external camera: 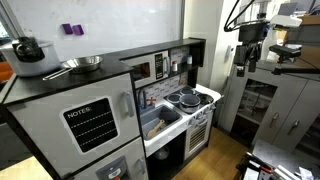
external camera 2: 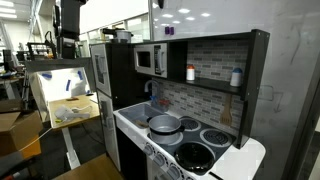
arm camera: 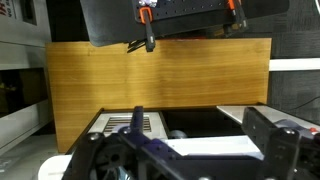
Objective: Open the left door of the top cabinet.
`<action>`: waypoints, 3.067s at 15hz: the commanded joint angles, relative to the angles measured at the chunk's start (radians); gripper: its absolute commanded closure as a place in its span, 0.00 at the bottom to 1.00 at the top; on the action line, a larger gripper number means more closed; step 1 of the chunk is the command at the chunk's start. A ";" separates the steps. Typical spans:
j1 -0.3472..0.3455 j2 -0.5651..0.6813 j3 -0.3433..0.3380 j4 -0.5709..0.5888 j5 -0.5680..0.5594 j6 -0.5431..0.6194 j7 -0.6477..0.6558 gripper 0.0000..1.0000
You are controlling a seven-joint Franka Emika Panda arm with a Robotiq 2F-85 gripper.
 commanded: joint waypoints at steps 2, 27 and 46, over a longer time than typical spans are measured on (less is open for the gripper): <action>-0.011 0.002 0.009 0.002 0.005 -0.001 -0.005 0.00; -0.011 0.002 0.009 0.002 0.005 -0.001 -0.005 0.00; -0.032 0.232 -0.092 0.153 0.256 0.091 0.034 0.00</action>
